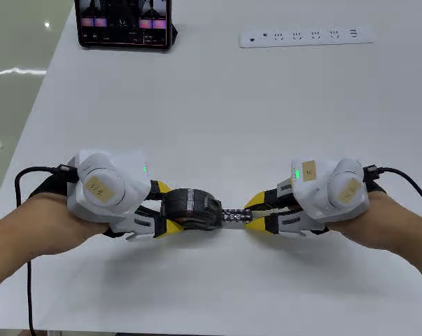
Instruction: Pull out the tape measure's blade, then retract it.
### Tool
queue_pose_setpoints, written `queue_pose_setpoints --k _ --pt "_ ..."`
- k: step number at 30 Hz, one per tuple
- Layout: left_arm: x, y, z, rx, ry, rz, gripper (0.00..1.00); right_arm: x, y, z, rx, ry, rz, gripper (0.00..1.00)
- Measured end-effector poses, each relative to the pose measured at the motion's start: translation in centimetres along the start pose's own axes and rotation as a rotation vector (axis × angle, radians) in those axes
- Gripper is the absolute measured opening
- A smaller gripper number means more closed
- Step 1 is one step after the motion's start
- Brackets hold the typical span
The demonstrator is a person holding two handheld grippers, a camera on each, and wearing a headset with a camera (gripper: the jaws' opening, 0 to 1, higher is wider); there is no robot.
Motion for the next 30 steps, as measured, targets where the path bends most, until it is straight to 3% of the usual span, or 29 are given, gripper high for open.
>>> queue_pose_setpoints --k 30 --pt "0.0 -0.1 0.1 0.0 0.003 -0.001 0.25 -3.0 -2.1 -0.1 0.02 -0.036 -0.032 0.1"
Point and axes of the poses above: the centre of the closed fingertips' face, and the gripper's own axes: x roughly forward along the fingers, z roughly to its right, y roughly out of its top, the point moved 9 cm from there along -x, roughly backward along the fingers, and after that the axes turned 2 degrees about -y, right-handed, at the moved point
